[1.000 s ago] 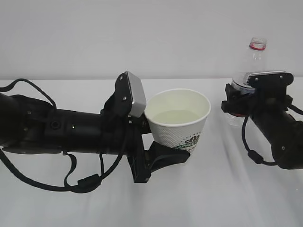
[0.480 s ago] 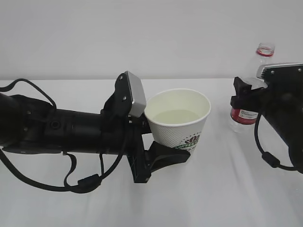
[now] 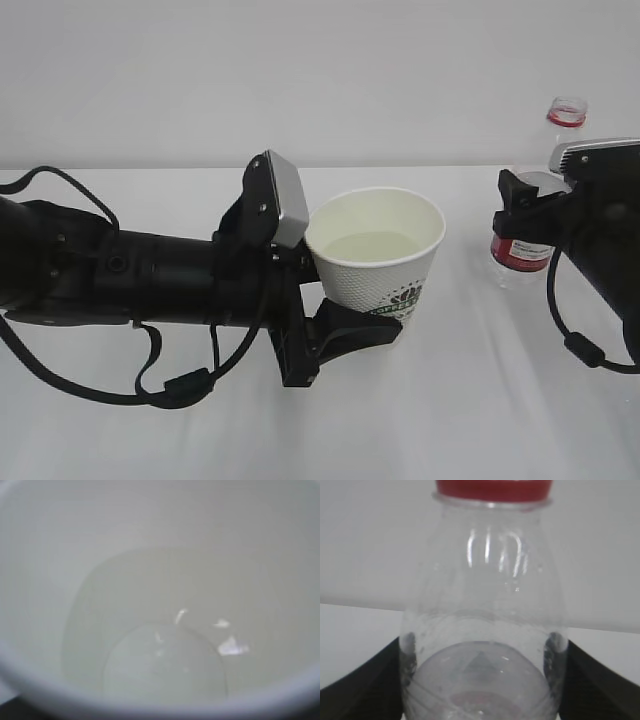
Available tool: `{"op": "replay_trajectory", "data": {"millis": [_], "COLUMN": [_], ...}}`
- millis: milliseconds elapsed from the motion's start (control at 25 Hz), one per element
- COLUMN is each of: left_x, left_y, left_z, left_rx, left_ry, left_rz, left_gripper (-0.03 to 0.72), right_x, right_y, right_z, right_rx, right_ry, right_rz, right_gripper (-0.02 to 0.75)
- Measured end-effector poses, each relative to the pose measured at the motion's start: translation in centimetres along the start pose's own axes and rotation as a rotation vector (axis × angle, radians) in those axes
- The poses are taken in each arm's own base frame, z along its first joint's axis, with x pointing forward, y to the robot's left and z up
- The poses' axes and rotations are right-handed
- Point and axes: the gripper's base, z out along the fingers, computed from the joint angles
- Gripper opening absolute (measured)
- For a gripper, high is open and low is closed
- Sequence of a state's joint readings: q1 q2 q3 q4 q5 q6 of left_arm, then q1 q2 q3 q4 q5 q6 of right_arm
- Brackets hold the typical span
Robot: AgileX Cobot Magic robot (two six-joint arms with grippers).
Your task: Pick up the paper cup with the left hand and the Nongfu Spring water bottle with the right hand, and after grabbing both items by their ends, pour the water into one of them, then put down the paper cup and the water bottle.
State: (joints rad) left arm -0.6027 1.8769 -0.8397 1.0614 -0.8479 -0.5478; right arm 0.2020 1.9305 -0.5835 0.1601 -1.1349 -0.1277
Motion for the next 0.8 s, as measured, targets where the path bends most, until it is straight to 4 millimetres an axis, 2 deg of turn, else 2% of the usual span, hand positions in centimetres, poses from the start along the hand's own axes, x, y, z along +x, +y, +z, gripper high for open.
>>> {"op": "replay_trajectory", "data": {"millis": [480, 800], "left_x": [0.0, 0.0], "left_y": [0.0, 0.0], "left_z": [0.0, 0.0], "left_rx": [0.0, 0.0], "left_ry": [0.0, 0.0], "left_rz": [0.0, 0.0], "left_gripper": [0.508, 0.508], "right_x": [-0.7, -3.1], "right_y": [0.1, -0.1], "right_z": [0.5, 0.5], "right_rx": [-0.001, 0.004], "right_ry": [-0.031, -0.112], "right_rz": [0.001, 0.013], "right_gripper": [0.624, 0.624]}}
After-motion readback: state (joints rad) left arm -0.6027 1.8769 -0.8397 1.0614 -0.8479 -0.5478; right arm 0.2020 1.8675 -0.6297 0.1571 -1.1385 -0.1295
